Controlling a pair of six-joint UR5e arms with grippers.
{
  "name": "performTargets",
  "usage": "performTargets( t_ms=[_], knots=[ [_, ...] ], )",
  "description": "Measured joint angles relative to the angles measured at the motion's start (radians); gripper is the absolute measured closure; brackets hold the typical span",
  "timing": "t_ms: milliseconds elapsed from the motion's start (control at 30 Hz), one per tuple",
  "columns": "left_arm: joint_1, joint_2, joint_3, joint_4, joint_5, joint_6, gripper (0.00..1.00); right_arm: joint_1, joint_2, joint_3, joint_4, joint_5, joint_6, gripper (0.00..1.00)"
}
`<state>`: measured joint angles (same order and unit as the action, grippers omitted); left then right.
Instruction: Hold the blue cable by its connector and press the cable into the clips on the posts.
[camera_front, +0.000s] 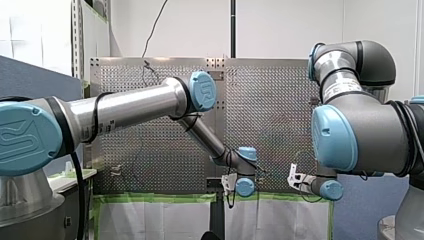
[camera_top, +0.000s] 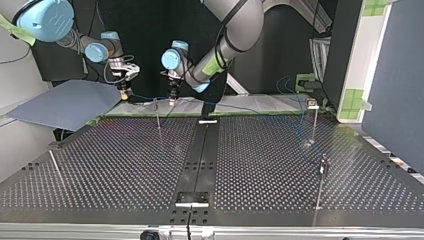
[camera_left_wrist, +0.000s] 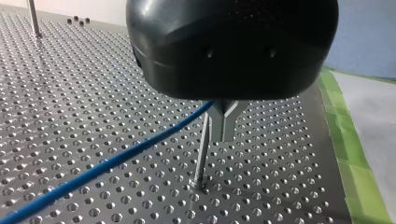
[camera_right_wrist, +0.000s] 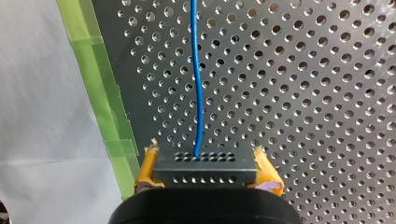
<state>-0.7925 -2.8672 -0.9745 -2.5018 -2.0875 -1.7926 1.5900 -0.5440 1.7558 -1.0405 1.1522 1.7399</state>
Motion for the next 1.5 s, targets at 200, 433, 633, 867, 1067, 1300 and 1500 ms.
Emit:
performTargets(
  t_ms=[200, 433, 633, 867, 1067, 1300, 1500],
  knots=[
    [0.01, -0.001, 0.002, 0.005, 0.014, 0.0, 1.0, 0.0, 0.0, -0.01, 0.006, 0.003, -0.001, 1.0],
    [0.024, -0.001, 0.015, 0.005, 0.024, 0.002, 1.0, 0.0, 0.0, -0.016, 0.014, 0.004, -0.004, 1.0],
    [0.025, -0.002, 0.03, -0.002, 0.031, 0.014, 1.0, 0.0, 0.0, -0.019, 0.012, 0.006, -0.005, 1.0],
    [0.028, -0.004, 0.034, -0.004, 0.034, 0.018, 1.0, 0.001, 0.0, -0.029, 0.017, 0.011, -0.004, 1.0],
    [0.029, -0.005, 0.029, -0.004, 0.039, 0.018, 1.0, 0.004, 0.0, -0.032, 0.019, 0.012, -0.004, 1.0],
    [0.027, -0.036, 0.049, -0.024, 0.037, 0.021, 1.0, 0.008, 0.0, -0.034, 0.019, 0.012, -0.002, 1.0],
    [0.026, -0.082, 0.069, -0.072, 0.037, 0.02, 1.0, 0.009, 0.0, -0.034, 0.02, 0.012, -0.002, 1.0]
  ],
)
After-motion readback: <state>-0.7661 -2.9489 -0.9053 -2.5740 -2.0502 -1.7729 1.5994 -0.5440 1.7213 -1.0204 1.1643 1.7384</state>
